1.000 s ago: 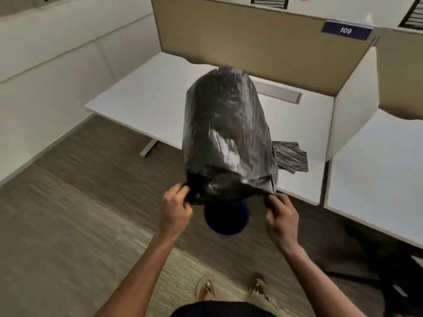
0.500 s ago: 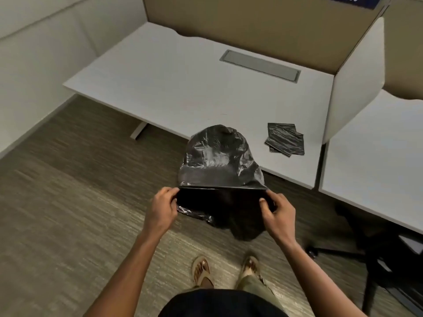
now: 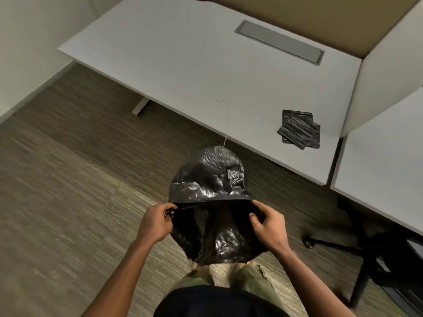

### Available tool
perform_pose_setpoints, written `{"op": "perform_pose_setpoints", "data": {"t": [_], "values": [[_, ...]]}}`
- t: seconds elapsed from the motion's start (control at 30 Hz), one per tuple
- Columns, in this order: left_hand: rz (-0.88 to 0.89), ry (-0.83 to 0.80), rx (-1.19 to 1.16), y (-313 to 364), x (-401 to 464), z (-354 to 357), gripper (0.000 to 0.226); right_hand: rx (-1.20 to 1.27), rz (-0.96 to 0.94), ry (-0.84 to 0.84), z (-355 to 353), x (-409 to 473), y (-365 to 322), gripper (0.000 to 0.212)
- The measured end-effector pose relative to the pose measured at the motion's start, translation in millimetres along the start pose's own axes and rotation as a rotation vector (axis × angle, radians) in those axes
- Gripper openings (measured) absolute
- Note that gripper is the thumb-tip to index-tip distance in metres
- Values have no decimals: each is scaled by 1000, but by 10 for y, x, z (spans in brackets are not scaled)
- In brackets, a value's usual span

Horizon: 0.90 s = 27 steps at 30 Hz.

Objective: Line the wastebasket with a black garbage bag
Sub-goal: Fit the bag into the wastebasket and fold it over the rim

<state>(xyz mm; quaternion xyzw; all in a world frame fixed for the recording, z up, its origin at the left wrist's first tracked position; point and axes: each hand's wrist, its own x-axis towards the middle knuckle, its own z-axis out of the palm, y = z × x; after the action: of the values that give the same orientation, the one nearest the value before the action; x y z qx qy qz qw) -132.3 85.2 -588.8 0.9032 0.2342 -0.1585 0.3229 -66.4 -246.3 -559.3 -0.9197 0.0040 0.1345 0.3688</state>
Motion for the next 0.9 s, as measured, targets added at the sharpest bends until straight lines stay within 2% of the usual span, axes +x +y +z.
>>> {"op": "perform_pose_setpoints", "data": {"t": [0.1, 0.23, 0.43, 0.67, 0.9], "values": [[0, 67, -42, 153, 166, 114, 39, -59, -7, 5, 55, 201, 54, 47], [34, 93, -46, 466, 531, 221, 50, -126, -13, 12, 50, 596, 80, 53], [-70, 132, -140, 746, 972, 426, 54, -181, -20, 24, 73, 1152, 202, 53], [-159, 130, -265, 944, 1236, 605, 59, -105, -41, 124, 62, 1448, 401, 50], [-106, 77, -224, 1057, 1496, 817, 59, -115, -50, 123, 147, 1552, 611, 61]]}}
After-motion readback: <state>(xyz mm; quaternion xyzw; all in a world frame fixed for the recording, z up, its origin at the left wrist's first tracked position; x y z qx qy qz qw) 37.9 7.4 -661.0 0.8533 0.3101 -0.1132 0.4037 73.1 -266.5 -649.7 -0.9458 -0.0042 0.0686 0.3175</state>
